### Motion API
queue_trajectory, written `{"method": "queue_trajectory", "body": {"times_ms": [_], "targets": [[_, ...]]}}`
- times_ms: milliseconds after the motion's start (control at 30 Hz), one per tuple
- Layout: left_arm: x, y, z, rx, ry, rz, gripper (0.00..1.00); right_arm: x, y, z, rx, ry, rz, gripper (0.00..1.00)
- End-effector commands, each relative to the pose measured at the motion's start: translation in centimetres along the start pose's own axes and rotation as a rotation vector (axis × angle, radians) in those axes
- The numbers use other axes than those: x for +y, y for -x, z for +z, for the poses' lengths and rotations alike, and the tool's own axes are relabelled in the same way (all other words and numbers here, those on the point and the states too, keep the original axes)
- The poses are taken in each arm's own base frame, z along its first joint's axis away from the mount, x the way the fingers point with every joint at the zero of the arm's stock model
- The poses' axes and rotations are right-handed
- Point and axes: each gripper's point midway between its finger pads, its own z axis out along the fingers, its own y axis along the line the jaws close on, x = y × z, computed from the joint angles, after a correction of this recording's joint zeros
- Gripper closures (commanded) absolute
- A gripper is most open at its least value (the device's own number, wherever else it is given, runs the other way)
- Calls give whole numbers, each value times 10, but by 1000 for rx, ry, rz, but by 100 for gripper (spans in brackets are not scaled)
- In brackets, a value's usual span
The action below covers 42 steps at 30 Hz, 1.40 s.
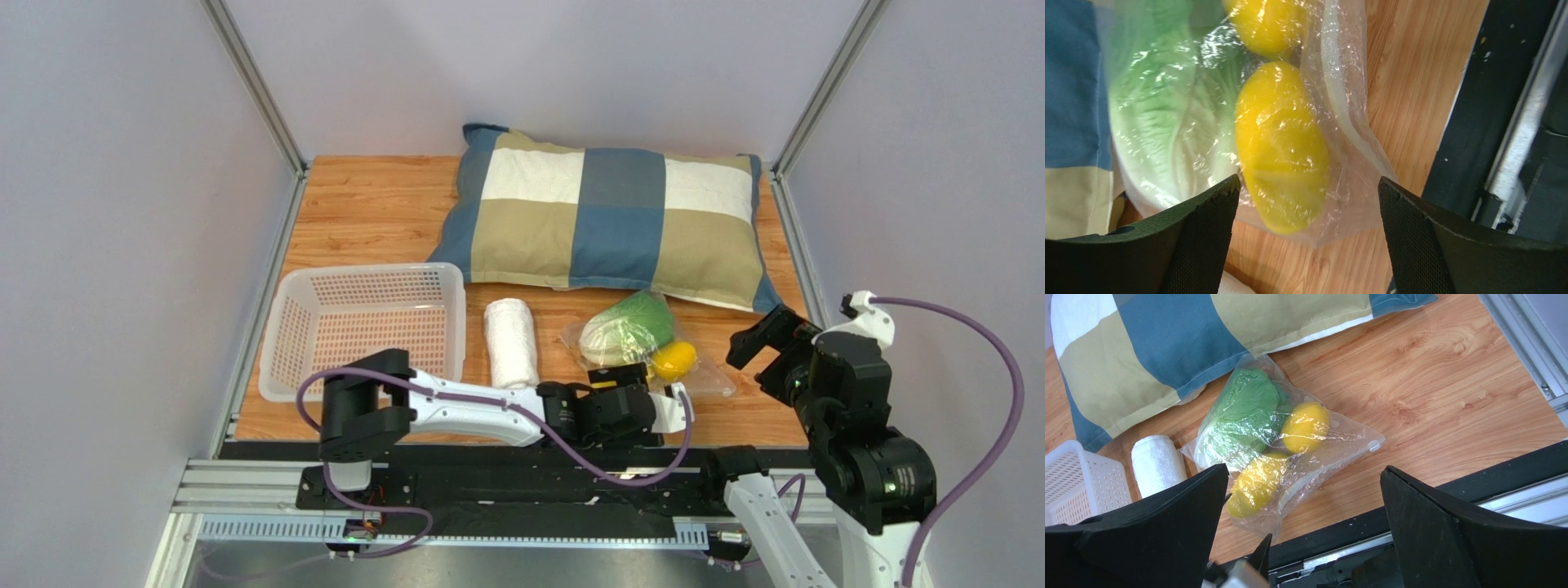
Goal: Open the zip-top bag and remove the fake food
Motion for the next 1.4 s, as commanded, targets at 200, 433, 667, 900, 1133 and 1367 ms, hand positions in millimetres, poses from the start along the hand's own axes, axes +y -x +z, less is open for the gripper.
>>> {"method": "queue_trajectory", "body": {"times_ms": [200, 433, 667, 900, 1133, 1367], "targets": [[16, 34, 60, 3, 35, 31, 15, -5, 16, -33, -77, 26, 1, 0], [18, 34, 67, 0, -33, -56, 85, -3, 14, -35, -73, 41, -10, 0], [69, 58, 7, -107, -156, -317, 100, 3, 8, -20, -56, 55, 47, 0], [114, 88, -67, -281, -373, -548, 100, 14, -24, 28, 61, 32, 183, 0], [127, 96, -96, -323, -369, -548, 100, 25, -53, 63, 128, 61, 325, 0], [116, 95, -92, -329, -423, -571, 100, 56, -74, 80, 191, 247, 360, 0]]}}
